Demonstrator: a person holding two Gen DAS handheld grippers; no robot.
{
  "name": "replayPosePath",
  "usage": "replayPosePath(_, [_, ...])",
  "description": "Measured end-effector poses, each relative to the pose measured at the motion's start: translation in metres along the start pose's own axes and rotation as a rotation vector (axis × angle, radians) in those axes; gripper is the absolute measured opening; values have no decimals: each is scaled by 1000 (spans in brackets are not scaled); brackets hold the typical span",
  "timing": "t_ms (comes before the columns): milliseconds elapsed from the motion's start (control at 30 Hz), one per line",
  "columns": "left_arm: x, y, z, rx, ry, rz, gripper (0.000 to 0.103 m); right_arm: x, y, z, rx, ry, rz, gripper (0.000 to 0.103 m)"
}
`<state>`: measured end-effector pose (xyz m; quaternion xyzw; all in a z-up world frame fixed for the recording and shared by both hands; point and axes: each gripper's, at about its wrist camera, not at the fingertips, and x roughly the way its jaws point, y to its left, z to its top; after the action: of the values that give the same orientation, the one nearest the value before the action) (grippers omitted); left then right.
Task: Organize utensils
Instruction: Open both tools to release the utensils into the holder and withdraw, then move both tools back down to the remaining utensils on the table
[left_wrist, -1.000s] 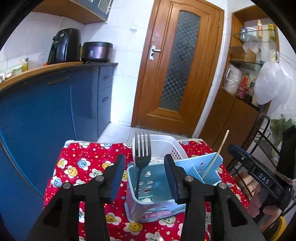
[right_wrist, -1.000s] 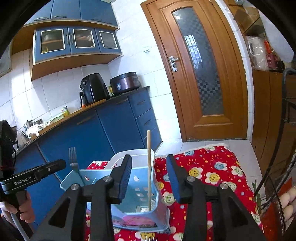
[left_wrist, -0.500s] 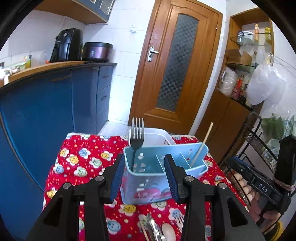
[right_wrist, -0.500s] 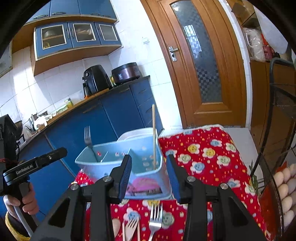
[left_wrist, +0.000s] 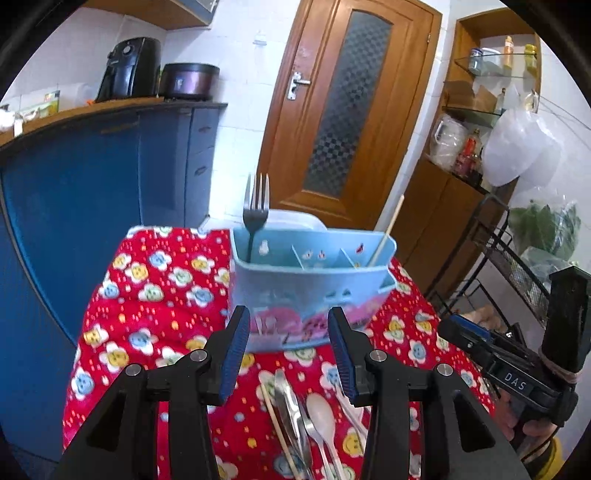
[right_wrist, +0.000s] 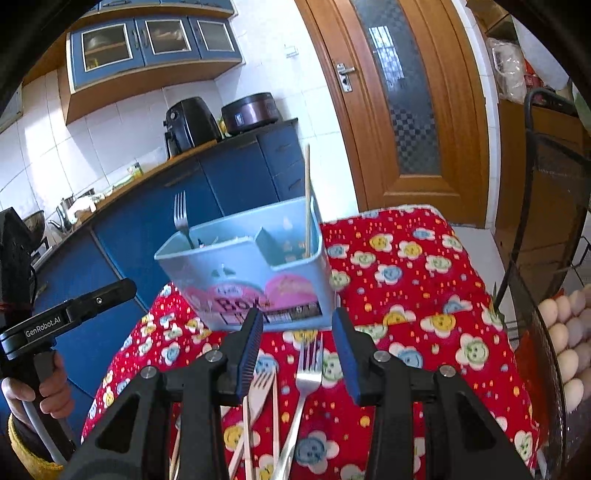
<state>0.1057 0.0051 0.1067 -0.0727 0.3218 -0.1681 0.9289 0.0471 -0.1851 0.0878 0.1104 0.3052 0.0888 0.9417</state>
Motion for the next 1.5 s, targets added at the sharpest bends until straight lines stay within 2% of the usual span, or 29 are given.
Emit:
replayPosePath(567, [29,21,-46,-74,145,29,45,12,-10,-29,32,98,-5,42])
replayPosePath(1033, [71,32,-73,-101,270,65,45,22,-19,-40,61,140,-11,42])
replayPosePath(1500, [79,29,-78,-34,288,153,45,27,-23,-42,71,157,-15,42])
